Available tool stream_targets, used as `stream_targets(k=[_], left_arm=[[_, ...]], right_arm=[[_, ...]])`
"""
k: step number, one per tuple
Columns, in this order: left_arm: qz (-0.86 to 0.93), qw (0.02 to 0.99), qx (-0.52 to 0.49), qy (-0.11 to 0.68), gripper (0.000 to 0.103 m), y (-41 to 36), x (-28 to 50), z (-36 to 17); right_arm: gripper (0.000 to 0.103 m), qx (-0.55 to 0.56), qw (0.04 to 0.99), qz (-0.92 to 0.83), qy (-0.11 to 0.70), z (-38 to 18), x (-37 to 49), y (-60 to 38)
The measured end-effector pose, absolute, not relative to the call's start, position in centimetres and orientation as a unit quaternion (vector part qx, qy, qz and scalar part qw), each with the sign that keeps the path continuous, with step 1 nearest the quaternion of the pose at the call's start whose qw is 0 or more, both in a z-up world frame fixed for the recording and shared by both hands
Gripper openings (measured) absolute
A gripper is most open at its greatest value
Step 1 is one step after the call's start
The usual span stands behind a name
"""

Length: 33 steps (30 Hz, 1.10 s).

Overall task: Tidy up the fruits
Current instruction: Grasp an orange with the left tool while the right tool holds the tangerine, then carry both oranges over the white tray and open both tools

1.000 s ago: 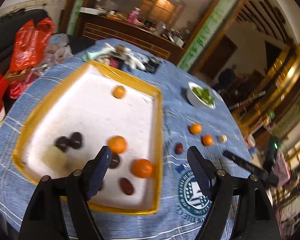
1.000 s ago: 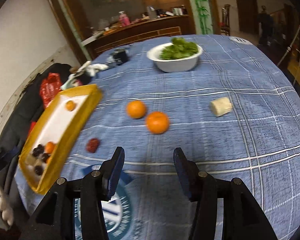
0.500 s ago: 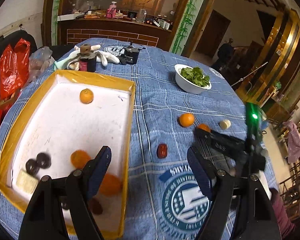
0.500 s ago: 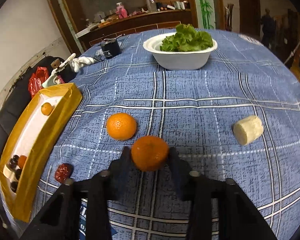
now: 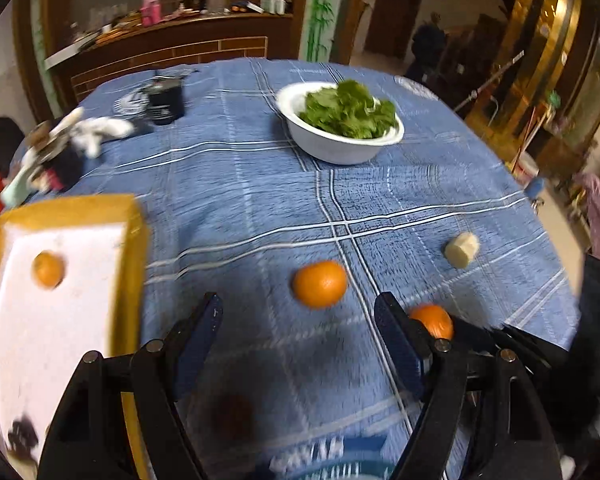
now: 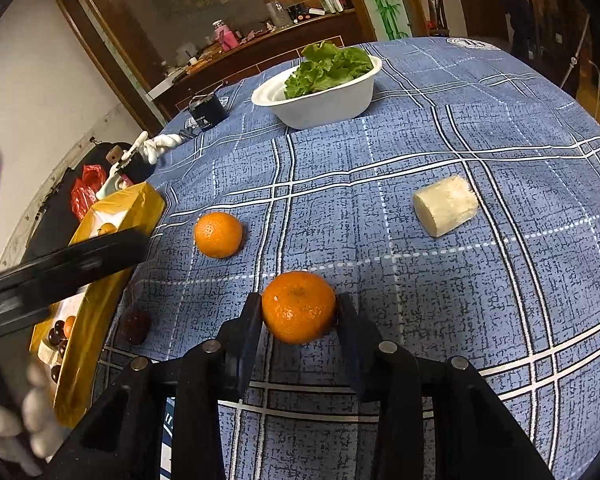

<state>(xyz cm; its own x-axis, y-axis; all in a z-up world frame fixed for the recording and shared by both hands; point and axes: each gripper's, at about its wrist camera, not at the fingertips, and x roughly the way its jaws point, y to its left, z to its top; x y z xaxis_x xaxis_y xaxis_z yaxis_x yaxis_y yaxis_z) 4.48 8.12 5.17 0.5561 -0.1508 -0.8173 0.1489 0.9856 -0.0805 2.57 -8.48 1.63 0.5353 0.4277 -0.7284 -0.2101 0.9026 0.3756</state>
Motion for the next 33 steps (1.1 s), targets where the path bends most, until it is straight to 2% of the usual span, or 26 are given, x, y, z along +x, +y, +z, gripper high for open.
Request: stream_targets(k=[8, 10, 11, 18, 26, 33], left_arm=[[-0.086, 0.878, 0.054, 0.469, 0.075, 5.4, 6.9, 2.1], [-0.088, 0.873, 0.048, 0.476, 0.045, 5.6, 7.2, 1.6], [-0.091, 0.871, 0.040, 0.481, 0.034, 5.8, 7.3, 1.4], [-0.083, 0.885, -0.002, 0.458, 0.034, 7.6, 5.0, 3.3], [-0.069, 0.905, -0.038, 0.418, 0.034, 10.2, -2.0, 7.5], [-0.030, 0.918, -0.100, 0.383, 0.034, 15.5, -8.6, 9.5]], right_arm=[[0.041, 0.116, 0.869, 0.182, 0.444, 1.7, 2.6, -8.2], [0.041, 0.111, 0.871, 0.180, 0.444, 1.7, 2.6, -8.0], [0.041, 0.109, 0.871, 0.180, 0.444, 1.7, 2.6, -8.0], [0.040, 0.092, 0.874, 0.181, 0.441, 1.8, 2.5, -7.7], [0.040, 0.096, 0.883, 0.172, 0.426, 1.9, 2.4, -8.2], [0.040, 0.137, 0.883, 0.160, 0.420, 1.7, 2.5, -9.7]])
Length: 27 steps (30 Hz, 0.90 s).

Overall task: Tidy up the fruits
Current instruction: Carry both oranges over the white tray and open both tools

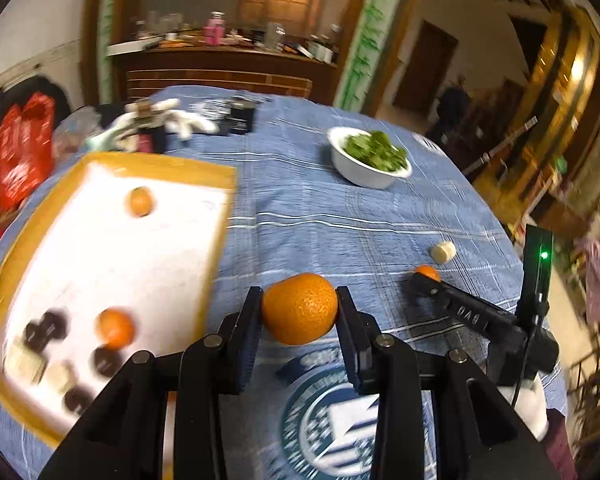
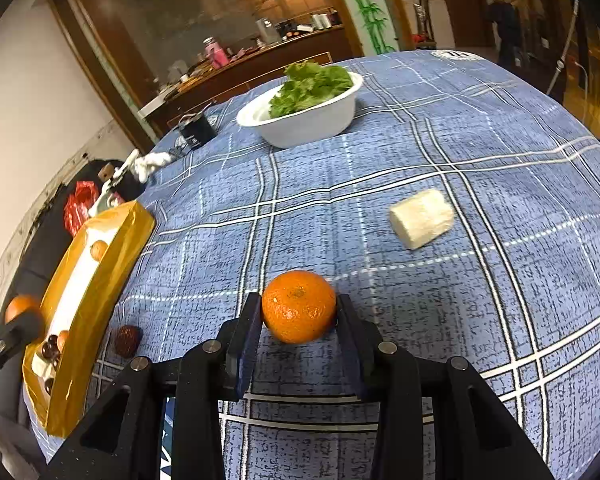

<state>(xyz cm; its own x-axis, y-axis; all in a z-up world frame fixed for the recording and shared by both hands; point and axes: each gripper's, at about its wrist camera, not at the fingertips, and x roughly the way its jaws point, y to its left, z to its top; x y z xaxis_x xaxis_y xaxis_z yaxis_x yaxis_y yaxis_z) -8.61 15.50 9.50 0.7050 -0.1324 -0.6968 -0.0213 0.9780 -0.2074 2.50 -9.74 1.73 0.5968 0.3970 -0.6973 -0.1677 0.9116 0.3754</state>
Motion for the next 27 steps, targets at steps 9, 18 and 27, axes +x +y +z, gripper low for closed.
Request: stream_targets(k=[9, 18, 27], left_arm=[[0.026, 0.922, -0.142, 0.360, 0.035, 22.2, -13.1, 9.9], [0.022, 0.917, -0.197, 0.347, 0.035, 25.6, -15.0, 9.5], [0.054, 0.910, -0.219, 0.348, 0.035, 29.4, -16.5, 8.5]], right_arm=[[0.040, 0.127, 0.882, 0.141, 0.432, 2.2, 0.1, -10.0], [0.040, 0.109, 0.889, 0.169, 0.411, 5.6, -4.9, -8.0], [0.041, 0.054, 0.885, 0.243, 0.393, 8.9, -7.6, -0.2]])
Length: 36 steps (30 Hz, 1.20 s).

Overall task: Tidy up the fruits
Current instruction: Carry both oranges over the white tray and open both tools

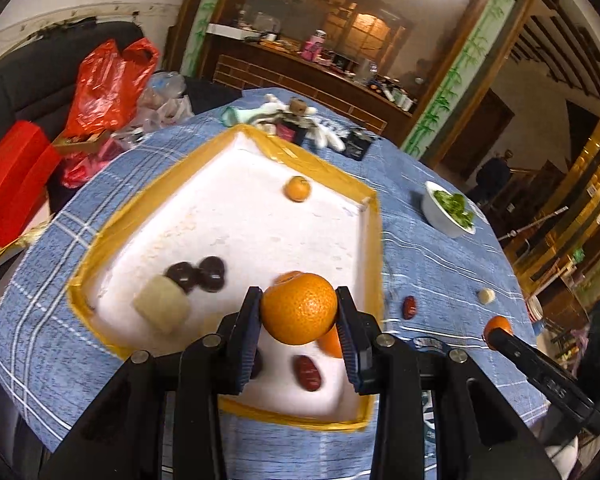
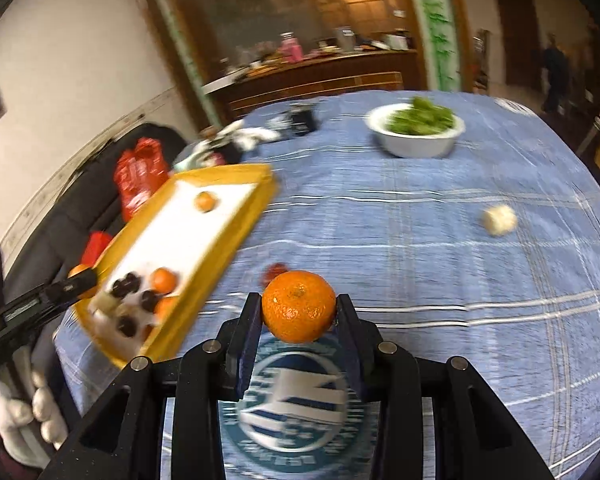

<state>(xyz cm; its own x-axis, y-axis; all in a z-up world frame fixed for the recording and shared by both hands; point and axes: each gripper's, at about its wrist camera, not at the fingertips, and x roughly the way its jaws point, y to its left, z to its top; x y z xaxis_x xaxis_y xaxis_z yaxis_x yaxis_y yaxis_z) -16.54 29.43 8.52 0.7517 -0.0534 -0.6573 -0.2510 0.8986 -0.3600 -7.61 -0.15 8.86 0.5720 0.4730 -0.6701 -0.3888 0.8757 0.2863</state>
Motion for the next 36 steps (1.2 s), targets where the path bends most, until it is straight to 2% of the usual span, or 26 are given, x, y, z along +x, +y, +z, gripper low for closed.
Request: stream_targets(k=[8, 19, 20, 24, 29, 31, 36], left_arm=[[0.080, 0.897, -0.251, 0.355, 0.035, 33.1, -16.6, 6.8], [0.117, 0.901, -0.226, 0.352, 0.035, 35.0, -16.1, 5.9], [0.117, 0.900, -0.227, 0.353, 0.037, 35.1, -16.1, 5.9], [0.114, 0.902, -0.233, 0.345, 0.058, 35.6, -16.2, 6.0], [0.108, 0.903, -0.244, 0.336, 0.064, 36.3, -16.6, 6.6], [0.108, 0.903, -0.247, 0.333, 0.064, 36.4, -16.7, 6.9], [0.105, 0.905, -0.244, 0.333, 0.065, 35.9, -16.8, 7.4]], right_arm=[[0.041, 0.005, 0.859, 0.313, 0.405, 9.6, -8.7, 7.8], [0.041, -0.034, 0.841, 0.328, 0.430, 7.2, -6.6, 15.4], [0.041, -0.035, 0.841, 0.325, 0.432, 7.0, -6.3, 15.8], [0.042, -0.039, 0.842, 0.314, 0.437, 6.3, -4.8, 16.9], [0.043, -0.027, 0.839, 0.314, 0.444, 5.7, -4.0, 17.2], [0.047, -0.022, 0.841, 0.315, 0.439, 5.9, -4.1, 17.0], [0.048, -0.013, 0.848, 0.315, 0.426, 6.8, -4.5, 16.3]])
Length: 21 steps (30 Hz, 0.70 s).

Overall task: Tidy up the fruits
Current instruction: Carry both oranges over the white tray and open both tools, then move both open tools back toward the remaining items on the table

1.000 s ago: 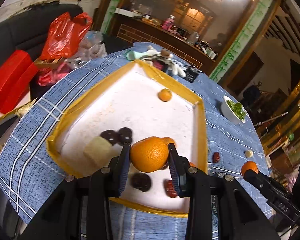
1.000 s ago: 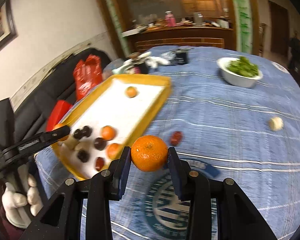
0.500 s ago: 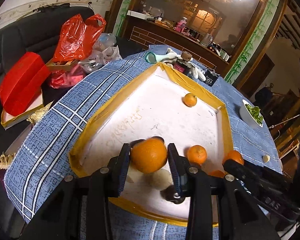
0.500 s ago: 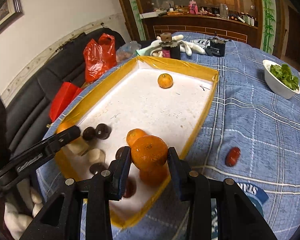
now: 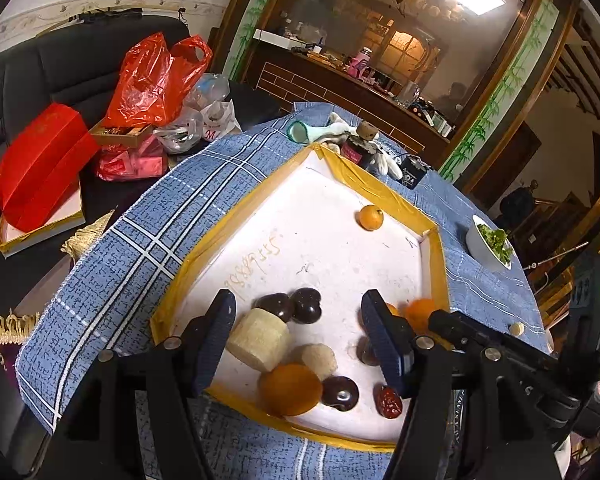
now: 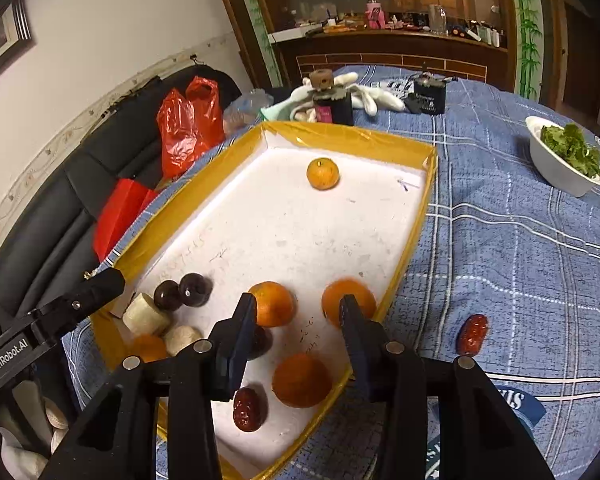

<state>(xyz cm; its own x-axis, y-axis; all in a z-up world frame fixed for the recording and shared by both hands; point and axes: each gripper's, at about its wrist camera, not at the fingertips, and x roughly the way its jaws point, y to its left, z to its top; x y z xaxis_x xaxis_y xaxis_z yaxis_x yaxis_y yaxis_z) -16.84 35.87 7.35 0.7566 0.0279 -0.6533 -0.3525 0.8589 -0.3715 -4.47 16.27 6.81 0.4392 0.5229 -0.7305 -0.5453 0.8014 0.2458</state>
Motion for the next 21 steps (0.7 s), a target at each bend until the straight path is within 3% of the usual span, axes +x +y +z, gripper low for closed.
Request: stream_targets(k=[11, 17, 21], left_arm=[[0.095, 0.922, -0.175, 0.333, 0.075, 30.7, -17.5, 9.9], [0.089, 0.933, -0.075, 0.340, 0.087, 23.7, -17.7, 11.0], [0.065, 0.939, -0.040, 0.337, 0.087, 19.9, -18.1, 11.6]], right_arm=[[0.053, 0.032, 0.868, 0.298, 0.397, 8.1, -7.1, 10.7], [0.053, 0.074, 0.872, 0.278, 0.396, 7.8, -8.0, 6.2], [0.054, 0.106, 0.876, 0.259, 0.392, 7.9, -8.1, 3.1]])
